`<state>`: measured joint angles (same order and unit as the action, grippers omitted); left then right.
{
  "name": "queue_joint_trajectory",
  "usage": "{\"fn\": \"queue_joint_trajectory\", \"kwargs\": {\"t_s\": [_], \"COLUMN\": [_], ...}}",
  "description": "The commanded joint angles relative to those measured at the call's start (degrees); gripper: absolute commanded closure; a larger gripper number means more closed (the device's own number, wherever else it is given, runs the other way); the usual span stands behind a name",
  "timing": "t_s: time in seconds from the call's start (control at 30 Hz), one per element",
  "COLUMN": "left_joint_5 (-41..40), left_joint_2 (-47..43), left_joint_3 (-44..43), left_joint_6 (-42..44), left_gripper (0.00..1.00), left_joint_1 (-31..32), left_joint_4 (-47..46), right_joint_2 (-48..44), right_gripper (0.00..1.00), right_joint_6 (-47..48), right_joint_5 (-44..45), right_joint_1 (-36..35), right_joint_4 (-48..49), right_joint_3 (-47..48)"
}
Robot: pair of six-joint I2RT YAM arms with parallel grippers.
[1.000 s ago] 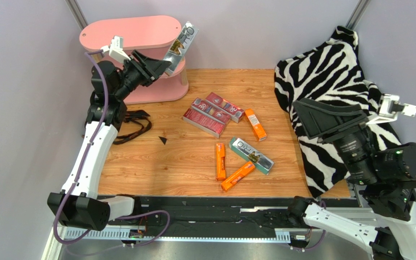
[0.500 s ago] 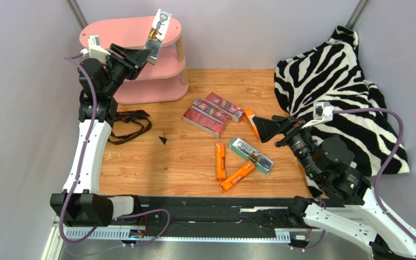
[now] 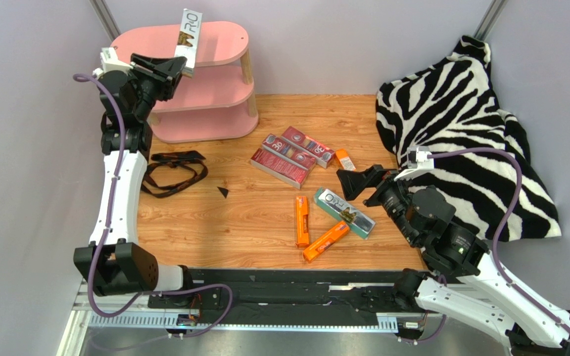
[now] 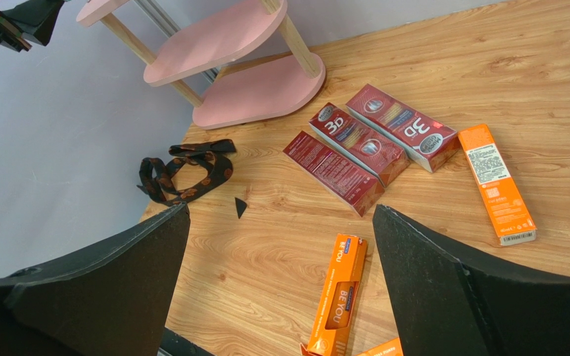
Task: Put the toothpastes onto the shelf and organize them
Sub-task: Place the toothpaste on the shelf.
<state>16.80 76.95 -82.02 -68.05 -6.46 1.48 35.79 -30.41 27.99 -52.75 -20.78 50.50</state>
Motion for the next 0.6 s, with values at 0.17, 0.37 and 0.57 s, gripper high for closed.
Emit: {"fn": "queue_joint_trajectory", "kwargs": {"t_s": [0.17,0.37,0.57], "left_joint_5": [-0.97,-3.26,-2.74], "left_joint_2": [6.63,9.7,14.8], "left_joint_3": [-8.77,-11.23,-16.68], "left_joint_6": [-1.82,-0.07,2.22], "left_gripper": [0.77,0.76,0.75], "left_joint_1": [-2.42,-3.12,-3.91], "left_joint_4": [-1.74,0.89,4.14], "right_joint_2": [-0.19,-0.2,-0.64], "right_gripper": [0.0,0.0,0.0], "right_joint_6": [-1.31,-2.02,-3.25], "right_joint_5": [0.14,-1.0,-0.92], "right_joint_1": [-0.16,-0.25,-0.16], "right_joint_4": [-0.41,-1.11,-1.29], "right_joint_3": [-0.66,-1.28,-2.69]}}
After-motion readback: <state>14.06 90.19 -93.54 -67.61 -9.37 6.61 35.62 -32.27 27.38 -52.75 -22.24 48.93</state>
